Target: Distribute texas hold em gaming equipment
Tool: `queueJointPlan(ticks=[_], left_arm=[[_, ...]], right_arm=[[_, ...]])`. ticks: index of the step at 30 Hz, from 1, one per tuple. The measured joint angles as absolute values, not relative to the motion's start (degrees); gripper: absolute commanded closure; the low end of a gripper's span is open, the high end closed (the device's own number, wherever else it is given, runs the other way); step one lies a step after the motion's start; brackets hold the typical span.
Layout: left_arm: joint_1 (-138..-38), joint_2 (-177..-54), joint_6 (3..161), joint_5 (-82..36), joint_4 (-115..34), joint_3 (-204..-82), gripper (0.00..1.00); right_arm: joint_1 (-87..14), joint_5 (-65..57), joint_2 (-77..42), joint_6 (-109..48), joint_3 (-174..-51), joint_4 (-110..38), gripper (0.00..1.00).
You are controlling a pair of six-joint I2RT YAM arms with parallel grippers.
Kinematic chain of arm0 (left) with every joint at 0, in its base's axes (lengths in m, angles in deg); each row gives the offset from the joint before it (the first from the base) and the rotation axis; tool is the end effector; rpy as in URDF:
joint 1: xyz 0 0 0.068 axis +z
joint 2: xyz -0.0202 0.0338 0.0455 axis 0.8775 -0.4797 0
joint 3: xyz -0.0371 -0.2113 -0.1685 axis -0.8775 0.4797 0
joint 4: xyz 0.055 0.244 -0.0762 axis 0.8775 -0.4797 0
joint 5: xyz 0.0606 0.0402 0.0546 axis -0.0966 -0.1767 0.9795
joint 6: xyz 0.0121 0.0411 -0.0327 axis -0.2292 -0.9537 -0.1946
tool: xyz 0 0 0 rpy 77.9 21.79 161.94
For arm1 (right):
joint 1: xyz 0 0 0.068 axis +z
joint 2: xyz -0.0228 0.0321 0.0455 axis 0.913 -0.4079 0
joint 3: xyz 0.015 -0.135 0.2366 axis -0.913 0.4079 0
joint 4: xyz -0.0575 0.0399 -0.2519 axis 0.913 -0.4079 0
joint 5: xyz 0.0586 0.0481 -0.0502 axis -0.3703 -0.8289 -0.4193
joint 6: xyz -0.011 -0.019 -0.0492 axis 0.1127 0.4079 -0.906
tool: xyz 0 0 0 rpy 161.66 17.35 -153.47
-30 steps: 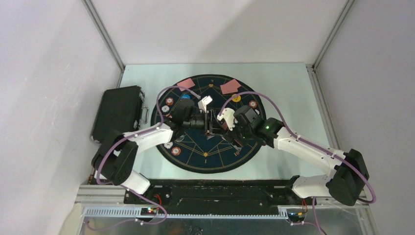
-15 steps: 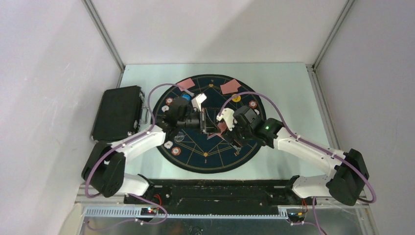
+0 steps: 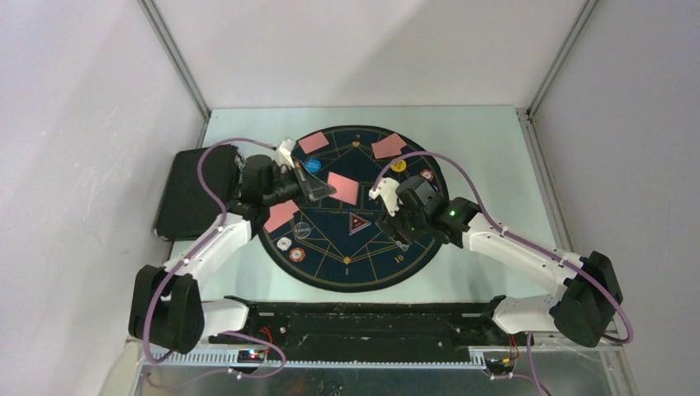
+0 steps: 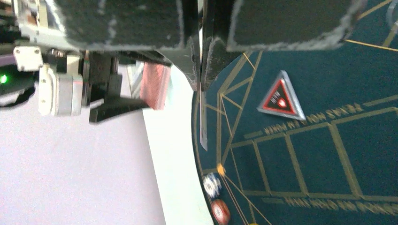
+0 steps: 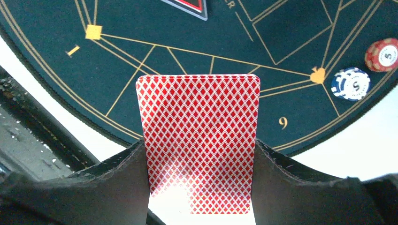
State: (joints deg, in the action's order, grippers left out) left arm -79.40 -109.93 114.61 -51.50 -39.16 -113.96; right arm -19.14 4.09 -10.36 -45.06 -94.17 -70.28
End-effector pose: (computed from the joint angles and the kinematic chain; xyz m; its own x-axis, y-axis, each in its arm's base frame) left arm 0.2502 -0.1040 0.2620 -0.8063 -0.3214 -0.4966 0.2921 0.5136 -0.8068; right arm 0.1831 0.1946 0.2671 -0.4354 -0.6587 -0.6136 -0.7908 0.6056 -0.0890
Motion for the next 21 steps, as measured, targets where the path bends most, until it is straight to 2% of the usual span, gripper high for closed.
queueJointPlan(ticks=[5, 13, 21], left_arm=[[-73.59, -116.42, 117.43, -45.05, -37.19, -119.97, 1.00], [-69.35, -141.77, 118.94, -33.97, -41.89, -145.98, 1.00], [-67.88, -157.75, 120.56, -25.49, -47.88, -162.00, 1.00]], right_arm=[[-20.82, 5.53, -10.36, -44.03, -94.17, -70.04, 1.00], [-22.73, 9.00, -10.36, -41.80, -94.17, -68.84, 1.00], [-23.18, 10.12, -10.36, -40.80, -94.17, -67.70, 1.00]])
